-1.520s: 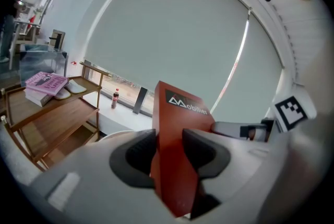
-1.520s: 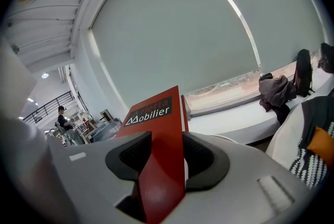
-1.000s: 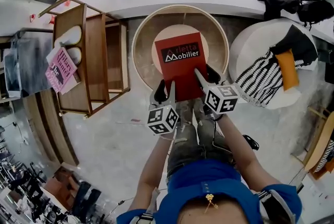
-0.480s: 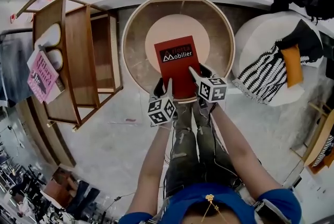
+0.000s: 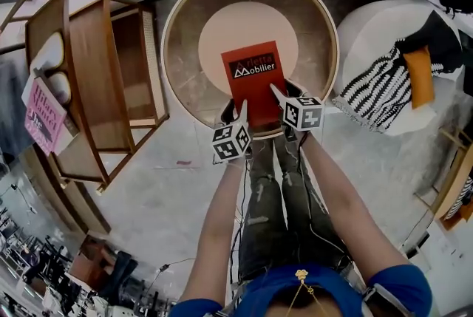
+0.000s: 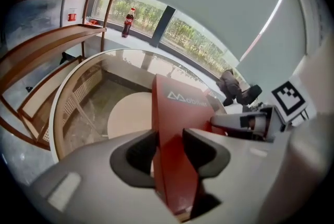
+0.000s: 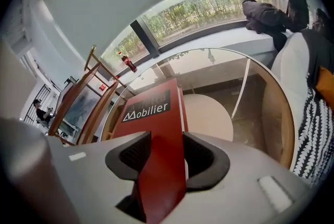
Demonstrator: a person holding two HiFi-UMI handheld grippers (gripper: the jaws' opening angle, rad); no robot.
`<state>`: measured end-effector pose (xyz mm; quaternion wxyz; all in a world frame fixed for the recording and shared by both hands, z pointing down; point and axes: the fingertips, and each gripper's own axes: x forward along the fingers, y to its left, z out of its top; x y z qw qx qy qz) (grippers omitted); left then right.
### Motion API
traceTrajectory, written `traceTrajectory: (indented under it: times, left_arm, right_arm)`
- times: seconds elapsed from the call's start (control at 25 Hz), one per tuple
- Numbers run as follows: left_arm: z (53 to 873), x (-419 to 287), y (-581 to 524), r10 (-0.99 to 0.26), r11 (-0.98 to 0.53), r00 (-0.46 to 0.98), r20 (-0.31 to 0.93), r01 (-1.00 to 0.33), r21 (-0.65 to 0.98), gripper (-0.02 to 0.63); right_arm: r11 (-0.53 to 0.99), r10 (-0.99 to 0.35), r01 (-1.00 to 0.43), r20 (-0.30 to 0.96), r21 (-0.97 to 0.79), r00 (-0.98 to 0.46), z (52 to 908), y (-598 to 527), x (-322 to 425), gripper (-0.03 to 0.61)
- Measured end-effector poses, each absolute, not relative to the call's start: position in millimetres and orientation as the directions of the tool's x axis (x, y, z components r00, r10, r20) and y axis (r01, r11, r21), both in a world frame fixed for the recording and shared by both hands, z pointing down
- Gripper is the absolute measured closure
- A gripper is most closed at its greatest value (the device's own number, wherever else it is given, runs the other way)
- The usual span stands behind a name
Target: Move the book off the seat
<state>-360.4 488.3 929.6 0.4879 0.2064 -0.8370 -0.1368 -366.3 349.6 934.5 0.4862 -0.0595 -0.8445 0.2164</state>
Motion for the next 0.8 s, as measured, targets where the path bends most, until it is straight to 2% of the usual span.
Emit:
traceTrajectory:
  times: [0.4, 0.8]
  left_arm:
    - [941.3, -358.9, 489.6, -0.511, 0.859, -0.349, 0.785, -0.226, 0.459, 0.462]
    - [941.8, -359.2, 489.1, -0.513, 0.858, -0.344, 0.786, -0.229, 0.46, 0.459]
  right_arm:
    - [0.893, 0.351, -0.092, 0.811, -0.44, -0.468, 946.6, 349.6, -364.1, 0.385]
    - [0.893, 0.365, -0.08, 0.817, -0.442, -0.446, 946.5, 350.0, -364.3, 0.385]
